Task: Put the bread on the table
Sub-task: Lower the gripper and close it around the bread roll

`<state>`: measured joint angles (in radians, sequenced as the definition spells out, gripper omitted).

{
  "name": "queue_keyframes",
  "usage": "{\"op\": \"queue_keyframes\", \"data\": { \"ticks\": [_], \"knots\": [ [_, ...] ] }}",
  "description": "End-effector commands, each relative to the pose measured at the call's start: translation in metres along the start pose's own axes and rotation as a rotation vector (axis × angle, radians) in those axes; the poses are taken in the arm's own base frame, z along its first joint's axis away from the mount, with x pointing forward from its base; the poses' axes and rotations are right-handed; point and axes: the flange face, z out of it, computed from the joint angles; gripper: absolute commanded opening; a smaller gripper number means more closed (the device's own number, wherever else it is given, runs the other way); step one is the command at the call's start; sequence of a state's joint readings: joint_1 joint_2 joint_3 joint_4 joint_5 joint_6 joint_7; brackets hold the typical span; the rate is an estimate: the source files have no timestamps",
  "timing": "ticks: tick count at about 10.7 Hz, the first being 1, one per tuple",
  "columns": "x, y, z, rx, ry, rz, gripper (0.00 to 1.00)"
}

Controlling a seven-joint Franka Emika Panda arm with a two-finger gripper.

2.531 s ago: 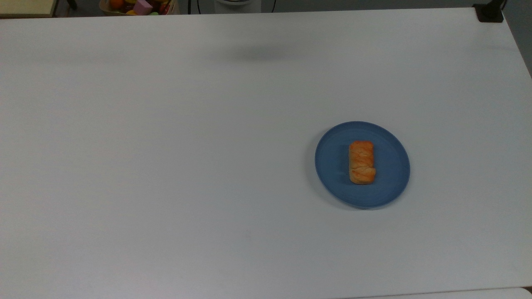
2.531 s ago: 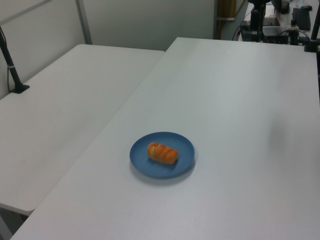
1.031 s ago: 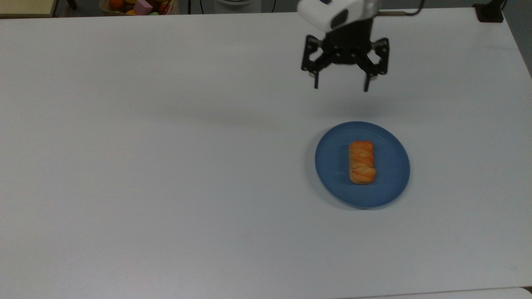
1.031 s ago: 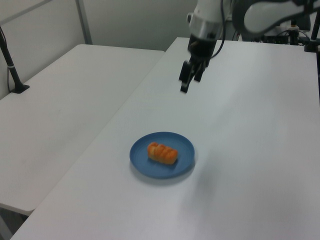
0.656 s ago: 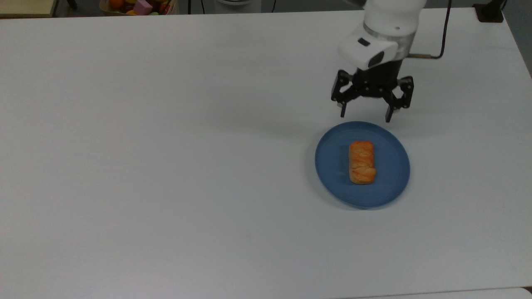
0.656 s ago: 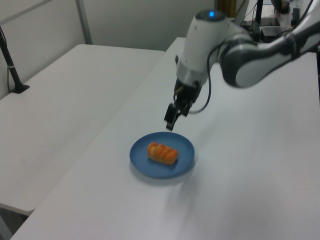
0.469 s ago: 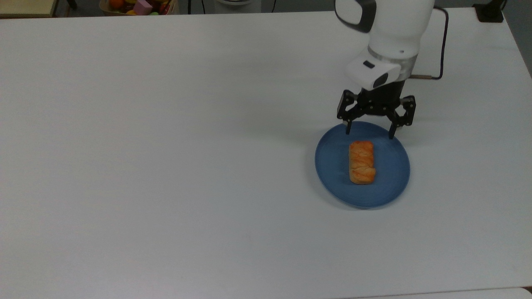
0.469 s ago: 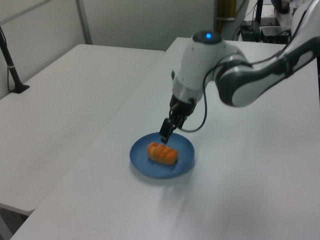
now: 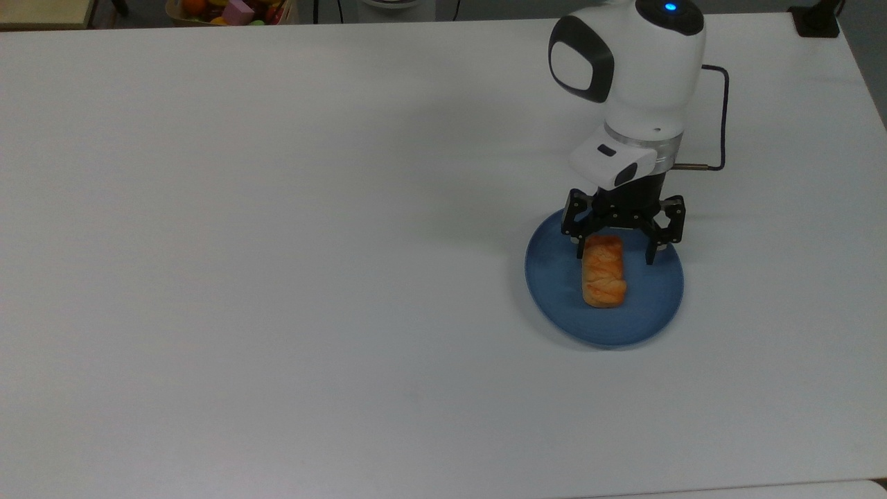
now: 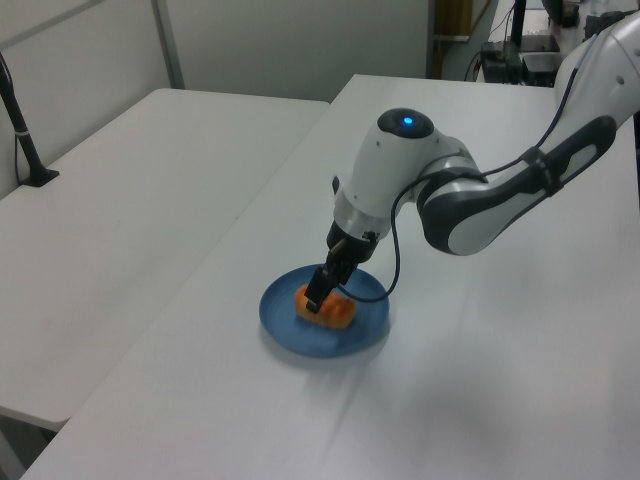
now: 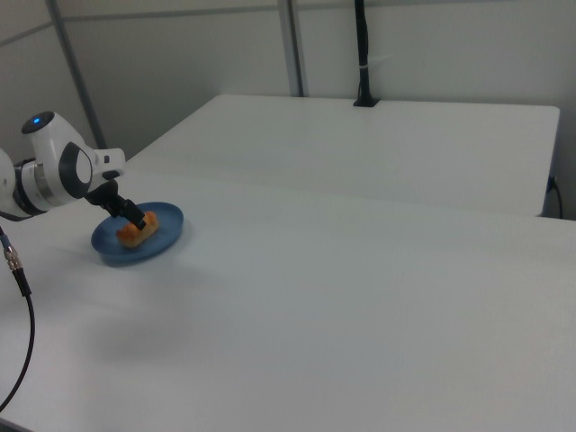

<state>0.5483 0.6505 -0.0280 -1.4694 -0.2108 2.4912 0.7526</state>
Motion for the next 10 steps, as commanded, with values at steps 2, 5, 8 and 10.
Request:
{"op": "queue_keyframes", "data": {
  "ticks": [2,5,8,10],
  "knots": [
    [-0.003,-0.002,0.022,-0.009,0.025,-0.008,0.89],
    [-0.004,-0.002,0.022,-0.022,0.038,-0.034,0.62],
    [-0.003,-0.004,0.018,-0.023,0.045,-0.044,0.36],
    [0.000,-0.004,0.012,-0.022,0.050,-0.044,0.32]
  ]
}}
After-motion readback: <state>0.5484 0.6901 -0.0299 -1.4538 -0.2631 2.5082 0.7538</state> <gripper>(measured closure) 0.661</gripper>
